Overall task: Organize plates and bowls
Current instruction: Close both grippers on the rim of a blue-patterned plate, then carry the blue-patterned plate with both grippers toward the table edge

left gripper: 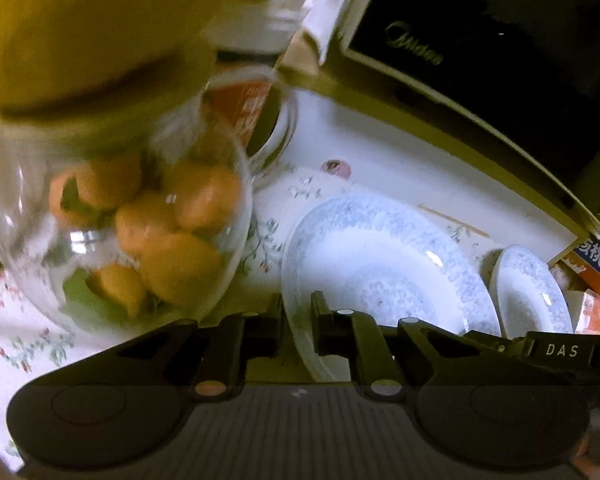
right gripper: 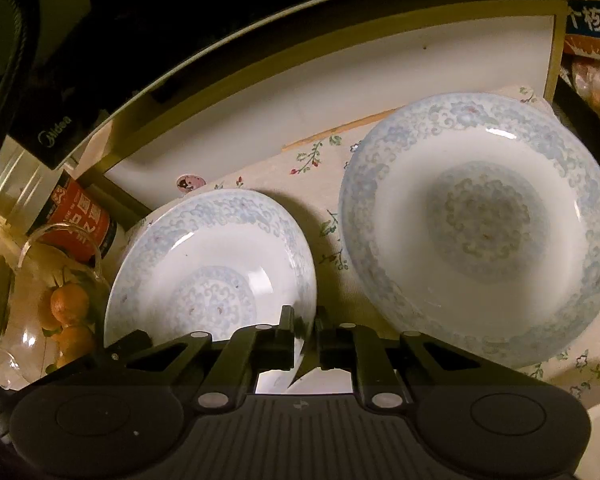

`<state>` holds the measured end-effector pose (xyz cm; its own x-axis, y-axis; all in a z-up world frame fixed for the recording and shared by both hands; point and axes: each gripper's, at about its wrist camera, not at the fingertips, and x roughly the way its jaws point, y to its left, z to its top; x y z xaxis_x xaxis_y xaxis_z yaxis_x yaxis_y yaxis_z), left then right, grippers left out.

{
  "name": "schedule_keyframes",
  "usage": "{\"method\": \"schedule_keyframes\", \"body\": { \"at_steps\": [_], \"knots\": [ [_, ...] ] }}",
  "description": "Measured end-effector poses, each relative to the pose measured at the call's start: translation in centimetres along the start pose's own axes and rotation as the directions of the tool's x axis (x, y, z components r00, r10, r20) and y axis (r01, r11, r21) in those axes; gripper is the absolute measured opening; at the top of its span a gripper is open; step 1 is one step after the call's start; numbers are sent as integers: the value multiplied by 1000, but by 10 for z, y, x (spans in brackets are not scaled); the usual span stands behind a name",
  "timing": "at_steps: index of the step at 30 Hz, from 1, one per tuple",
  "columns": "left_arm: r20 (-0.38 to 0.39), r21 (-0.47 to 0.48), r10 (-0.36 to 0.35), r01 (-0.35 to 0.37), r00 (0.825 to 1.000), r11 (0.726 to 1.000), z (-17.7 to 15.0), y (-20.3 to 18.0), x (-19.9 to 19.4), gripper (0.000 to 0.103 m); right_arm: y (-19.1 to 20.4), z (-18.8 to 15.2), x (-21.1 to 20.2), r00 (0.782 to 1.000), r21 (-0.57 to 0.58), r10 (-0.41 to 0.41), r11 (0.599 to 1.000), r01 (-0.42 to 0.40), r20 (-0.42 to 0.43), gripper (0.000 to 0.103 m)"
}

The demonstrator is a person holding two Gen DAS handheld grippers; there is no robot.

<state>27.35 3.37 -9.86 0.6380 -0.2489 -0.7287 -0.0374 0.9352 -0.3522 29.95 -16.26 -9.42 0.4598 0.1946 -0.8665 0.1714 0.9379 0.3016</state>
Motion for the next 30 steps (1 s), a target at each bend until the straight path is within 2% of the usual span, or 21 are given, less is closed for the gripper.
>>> {"method": "schedule_keyframes", "body": {
  "at_steps": [9, 13, 18, 25, 30],
  "knots": [
    [21, 23, -21, 20, 1000, 1000, 0, -11, -30, 10, -8, -5, -29, 999, 17, 29, 999, -29, 35, 11],
    [38, 22, -46, 45, 998, 999, -8, -9, -68, 10, -16, -14, -58, 996, 50, 61, 997, -64, 62, 11],
    [90, 26, -66, 64, 994, 998, -18, -1, -133, 10, 2, -34, -107, 988, 29, 101, 994, -105, 121, 12],
    [143, 7, -20, 19, 990, 1000, -52, 29, -229, 10, 38, -87, -164, 983, -68, 153, 987, -147, 104, 13],
    [103, -57, 47, -42, 994, 997, -101, 78, -260, 10, 66, -146, -186, 977, -149, 205, 970, -194, 62, 14]
  ]
}}
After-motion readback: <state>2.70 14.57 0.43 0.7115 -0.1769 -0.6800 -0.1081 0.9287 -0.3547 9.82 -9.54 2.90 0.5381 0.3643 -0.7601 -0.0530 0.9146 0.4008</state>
